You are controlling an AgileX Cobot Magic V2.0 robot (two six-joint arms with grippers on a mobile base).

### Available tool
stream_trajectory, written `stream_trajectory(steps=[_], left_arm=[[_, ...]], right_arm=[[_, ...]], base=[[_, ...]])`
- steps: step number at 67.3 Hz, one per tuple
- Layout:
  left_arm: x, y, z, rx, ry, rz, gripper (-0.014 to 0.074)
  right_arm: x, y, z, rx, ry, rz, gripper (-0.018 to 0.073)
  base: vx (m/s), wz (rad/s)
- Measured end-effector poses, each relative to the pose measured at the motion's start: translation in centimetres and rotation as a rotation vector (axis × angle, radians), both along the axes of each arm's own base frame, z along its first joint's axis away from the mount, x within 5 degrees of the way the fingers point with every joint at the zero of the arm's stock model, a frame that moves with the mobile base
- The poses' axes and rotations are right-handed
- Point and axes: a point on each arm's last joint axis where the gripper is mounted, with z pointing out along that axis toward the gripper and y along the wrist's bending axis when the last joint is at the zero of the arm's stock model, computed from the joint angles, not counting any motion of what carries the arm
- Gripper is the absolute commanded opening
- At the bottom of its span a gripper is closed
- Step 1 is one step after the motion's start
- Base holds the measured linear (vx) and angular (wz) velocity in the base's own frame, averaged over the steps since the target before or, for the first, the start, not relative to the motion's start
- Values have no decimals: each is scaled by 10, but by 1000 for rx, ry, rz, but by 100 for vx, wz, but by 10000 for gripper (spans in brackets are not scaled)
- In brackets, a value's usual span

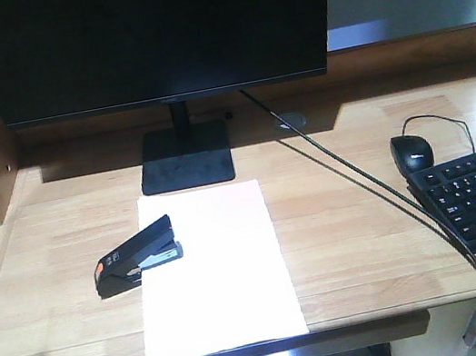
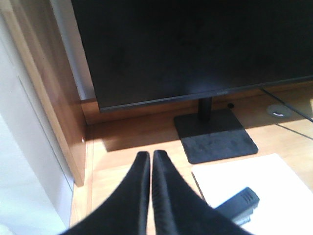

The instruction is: Grab stapler and paper to desk for stapling

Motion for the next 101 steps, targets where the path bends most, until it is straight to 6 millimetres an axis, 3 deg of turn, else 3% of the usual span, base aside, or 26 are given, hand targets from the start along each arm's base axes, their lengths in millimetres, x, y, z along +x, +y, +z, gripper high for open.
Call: stream_trajectory(steps=[20, 34, 45, 101], left_arm=[[-78, 7, -54, -70, -161, 0, -7], [-104, 9, -91, -92, -216, -5, -7], [-111, 9, -103, -96, -235, -7, -7], [-111, 9, -103, -96, -228, -8, -7]], right_arm=[[0, 0, 0, 0, 0, 0, 584], [0, 0, 0, 0, 0, 0, 584], [0, 0, 0, 0, 0, 0, 584], [0, 0, 0, 0, 0, 0, 581]], base=[[0, 0], [0, 0], [0, 0], [0, 0]])
